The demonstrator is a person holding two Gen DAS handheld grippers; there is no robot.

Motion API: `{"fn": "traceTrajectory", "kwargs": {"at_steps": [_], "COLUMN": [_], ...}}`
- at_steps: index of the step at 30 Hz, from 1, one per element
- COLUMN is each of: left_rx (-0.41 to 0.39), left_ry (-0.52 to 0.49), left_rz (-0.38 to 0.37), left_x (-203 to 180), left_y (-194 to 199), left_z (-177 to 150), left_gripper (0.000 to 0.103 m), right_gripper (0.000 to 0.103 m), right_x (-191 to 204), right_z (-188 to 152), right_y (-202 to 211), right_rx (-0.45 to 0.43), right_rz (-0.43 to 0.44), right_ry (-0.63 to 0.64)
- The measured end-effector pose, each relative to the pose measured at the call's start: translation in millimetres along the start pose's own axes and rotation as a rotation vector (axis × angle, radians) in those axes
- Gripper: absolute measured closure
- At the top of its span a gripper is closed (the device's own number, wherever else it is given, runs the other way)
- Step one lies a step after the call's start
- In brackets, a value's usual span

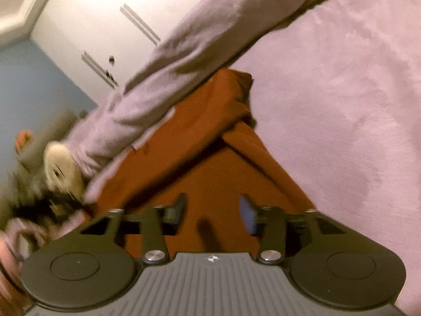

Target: Fold small clothes

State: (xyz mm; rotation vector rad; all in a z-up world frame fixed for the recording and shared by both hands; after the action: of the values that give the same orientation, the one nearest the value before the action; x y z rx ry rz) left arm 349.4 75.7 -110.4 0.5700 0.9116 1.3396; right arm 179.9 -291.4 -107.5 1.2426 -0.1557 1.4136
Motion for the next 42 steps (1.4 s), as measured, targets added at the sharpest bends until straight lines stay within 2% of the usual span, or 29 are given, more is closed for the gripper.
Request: {"fn": "traceTrajectory", "kwargs": {"at_steps": [2,4,6,9,10,11,13,17,21,24,26,31,34,36,38,40,42], "left_rx": [0.009,0.012,0.016,0.016,0.012,0.012,0.035,0.008,-0.077,-0.139,-0.160,-0.160,-0.126,-0.105,-0.081,-0.069,-0.077], "left_ry": [0.007,0.006,-0.002,0.004,0.002,-0.003,0.000,0.014,0.013,-0.019,-0.005,-0.026,-0.004,-0.009,-0.030,-0.053,-0.071], "left_rz": [-0.022,-0.067,-0.092,-0.102,-0.101,-0.100,-0.098,-0.098,-0.116,-0.063,-0.044,0.049,0.055,0.075,0.091,0.110,0.120], "left_x": [1,-1,-2,-3,-4,-5,-9,-12,-6,5,17,42,49,51,49,47,46], "left_y": [-5,-9,-13,-19,-20,-20,-29,-25,-2,14,19,15,2,-7,-16,-23,-24], "left_z": [-3,-5,-7,-3,-1,-1,0,8,32,52,63,65,53,45,39,33,30], "left_gripper": [0.059,0.043,0.038,0.041,0.052,0.072,0.097,0.097,0.097,0.097,0.097,0.097,0.097,0.097,0.097,0.097,0.097], "right_gripper": [0.040,0.040,0.040,0.041,0.044,0.046,0.050,0.061,0.061,0.061,0.061,0.061,0.061,0.062,0.069,0.091,0.096], "right_x": [6,8,10,9,6,4,1,-1,1,1,-1,4,6,8,12,13,11], "right_z": [10,21,31,45,49,52,58,66,70,69,70,66,65,64,63,62,62], "right_y": [-4,-12,-22,-38,-43,-48,-56,-67,-74,-75,-76,-75,-79,-82,-86,-91,-95], "right_rx": [-0.023,-0.034,-0.044,-0.065,-0.071,-0.078,-0.087,-0.110,-0.112,-0.113,-0.108,-0.103,-0.094,-0.087,-0.083,-0.083,-0.081], "right_rz": [0.015,0.014,0.031,0.043,0.045,0.047,0.065,0.084,0.092,0.086,0.090,0.078,0.068,0.032,-0.019,-0.078,-0.131], "right_ry": [-0.020,-0.043,-0.094,-0.168,-0.201,-0.236,-0.295,-0.355,-0.356,-0.341,-0.351,-0.316,-0.324,-0.291,-0.241,-0.190,-0.144]}}
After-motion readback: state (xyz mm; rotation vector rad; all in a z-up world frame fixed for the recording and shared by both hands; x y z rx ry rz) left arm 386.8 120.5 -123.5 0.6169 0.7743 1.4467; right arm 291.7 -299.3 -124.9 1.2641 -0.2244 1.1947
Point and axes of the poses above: each gripper's, at about its wrist camera, not at the fingertips, and y roughly against the way its jaws point, x to its left, z to its top, the point moved 9 cm from there along -y, roughly the way its jaws point, and after that the axes turned 10 degrees about -y, right-handed, at the moved point
